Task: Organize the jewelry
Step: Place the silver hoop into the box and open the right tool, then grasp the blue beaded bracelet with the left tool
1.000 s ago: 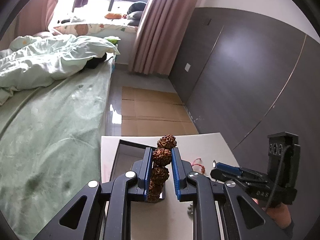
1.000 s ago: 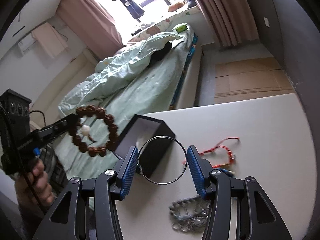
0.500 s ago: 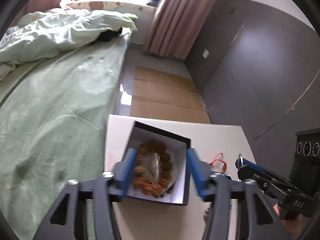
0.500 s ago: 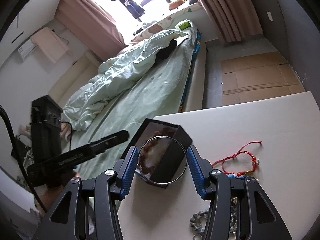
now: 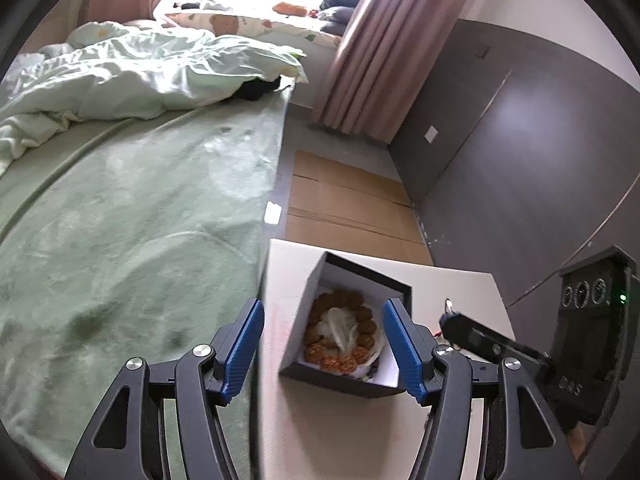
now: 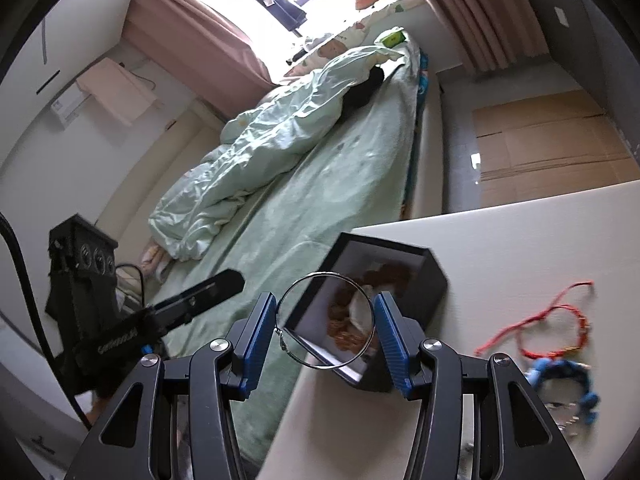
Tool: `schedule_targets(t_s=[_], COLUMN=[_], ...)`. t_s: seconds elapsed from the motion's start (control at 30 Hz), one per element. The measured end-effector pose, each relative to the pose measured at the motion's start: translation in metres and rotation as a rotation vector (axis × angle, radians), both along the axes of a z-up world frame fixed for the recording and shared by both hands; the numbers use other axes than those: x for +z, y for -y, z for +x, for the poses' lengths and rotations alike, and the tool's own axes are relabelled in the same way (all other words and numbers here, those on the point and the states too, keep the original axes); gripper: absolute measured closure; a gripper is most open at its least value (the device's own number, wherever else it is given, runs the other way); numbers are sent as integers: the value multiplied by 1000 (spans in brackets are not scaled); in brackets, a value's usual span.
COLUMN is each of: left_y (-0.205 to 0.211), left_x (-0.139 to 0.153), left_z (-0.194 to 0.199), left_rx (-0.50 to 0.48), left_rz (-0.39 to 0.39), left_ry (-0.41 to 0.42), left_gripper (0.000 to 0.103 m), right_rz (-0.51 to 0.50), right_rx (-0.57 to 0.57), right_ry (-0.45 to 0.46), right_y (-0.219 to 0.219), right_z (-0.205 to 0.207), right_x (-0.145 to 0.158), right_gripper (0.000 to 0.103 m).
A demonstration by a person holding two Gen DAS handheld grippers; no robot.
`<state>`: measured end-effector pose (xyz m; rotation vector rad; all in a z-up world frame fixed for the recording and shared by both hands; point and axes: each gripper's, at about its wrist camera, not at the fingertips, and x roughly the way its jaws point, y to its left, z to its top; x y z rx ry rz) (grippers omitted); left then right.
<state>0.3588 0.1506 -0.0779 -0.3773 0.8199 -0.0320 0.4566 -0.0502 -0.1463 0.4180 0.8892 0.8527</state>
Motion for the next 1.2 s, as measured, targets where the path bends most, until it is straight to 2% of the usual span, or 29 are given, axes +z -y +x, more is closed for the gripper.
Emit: schedule_targets(t_s=[0.13,0.27,0.33,0.37,0.47,0.5,0.57,0.63,0.97,1.2], left_y=[-10,-15,-15,-15,-13,-11,-8,-2,41,74], left_x=[4,8,9,9,8,8,8,7,4,0], left_z=[-12,-20,-21,-23,-24,-24,-24,-24,-20,-17], left_rx=[32,47,49,48,47,45,38,25,-47,-102], left_rz=[4,5,10,9,5,4,5,4,-5,-16], left_ry=[10,12,10,10,10,11,14,17,38,44], left_gripper=[24,21,21,21,20,20,19,19,19,19], right_rz=[26,55,41,26,4,8,-5,-50,-132,-175], right_rx=[-15,-21,-6,-6,-27,-26,-29,-35,-33,-79], right_ry=[-19,-32,-47,-57,-93,-102,-86,-61,-35,-62], right_y=[-13,-23,-27,-28,-19,-15,-6,4,57,103], right_z=[8,17,23,26,29,28,24,18,1,-6], right_x=[-6,-11,-15,-17,-21,-21,-16,-10,2,-7], right_gripper=[51,51,41,33,29,24,21,21,21,21])
